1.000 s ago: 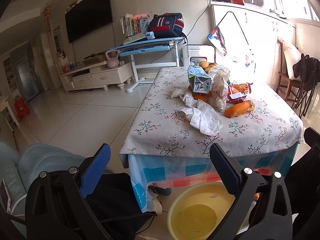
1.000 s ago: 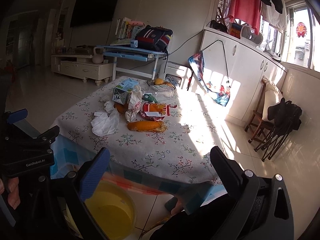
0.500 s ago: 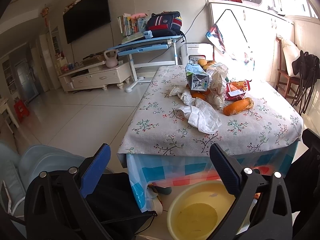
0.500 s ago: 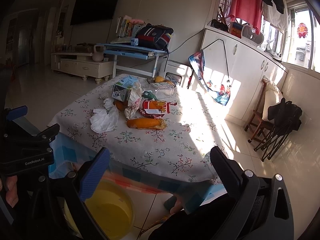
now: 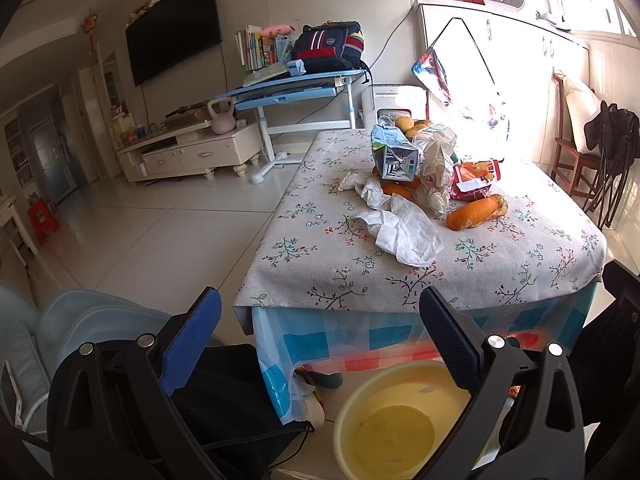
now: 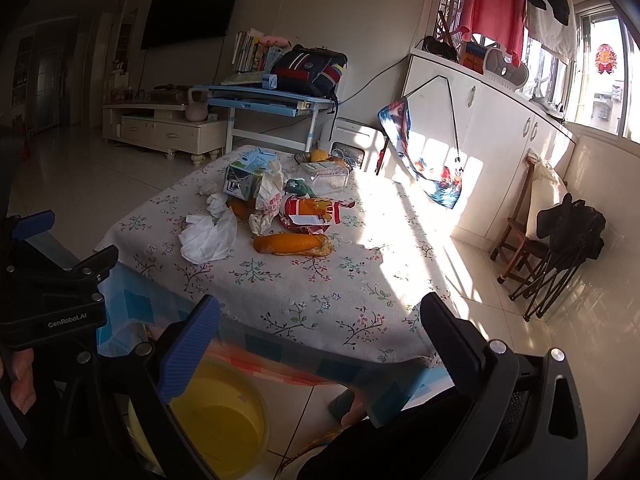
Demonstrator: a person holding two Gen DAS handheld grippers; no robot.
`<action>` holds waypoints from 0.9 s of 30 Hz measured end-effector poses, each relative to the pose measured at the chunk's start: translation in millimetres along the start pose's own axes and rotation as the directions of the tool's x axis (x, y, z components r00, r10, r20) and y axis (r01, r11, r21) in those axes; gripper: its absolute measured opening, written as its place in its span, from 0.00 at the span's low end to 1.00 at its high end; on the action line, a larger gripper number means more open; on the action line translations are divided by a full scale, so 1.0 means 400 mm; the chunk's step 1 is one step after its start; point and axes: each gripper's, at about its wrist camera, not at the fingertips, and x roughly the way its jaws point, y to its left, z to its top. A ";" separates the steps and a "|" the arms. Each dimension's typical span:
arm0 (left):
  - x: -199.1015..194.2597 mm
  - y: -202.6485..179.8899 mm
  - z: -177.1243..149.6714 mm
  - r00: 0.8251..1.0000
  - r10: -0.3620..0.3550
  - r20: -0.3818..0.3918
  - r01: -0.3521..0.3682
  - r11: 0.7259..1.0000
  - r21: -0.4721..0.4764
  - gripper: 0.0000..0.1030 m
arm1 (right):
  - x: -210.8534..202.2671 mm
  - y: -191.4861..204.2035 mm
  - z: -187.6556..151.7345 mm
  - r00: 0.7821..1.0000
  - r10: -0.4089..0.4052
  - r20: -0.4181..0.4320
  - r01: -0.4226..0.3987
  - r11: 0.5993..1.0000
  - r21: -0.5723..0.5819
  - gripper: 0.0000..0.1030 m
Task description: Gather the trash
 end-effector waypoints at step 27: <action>0.033 0.051 0.058 0.994 -0.112 -0.014 0.111 0.990 -0.092 0.93 | 0.068 -0.028 0.042 0.992 0.110 -0.066 -0.106 0.993 0.059 0.93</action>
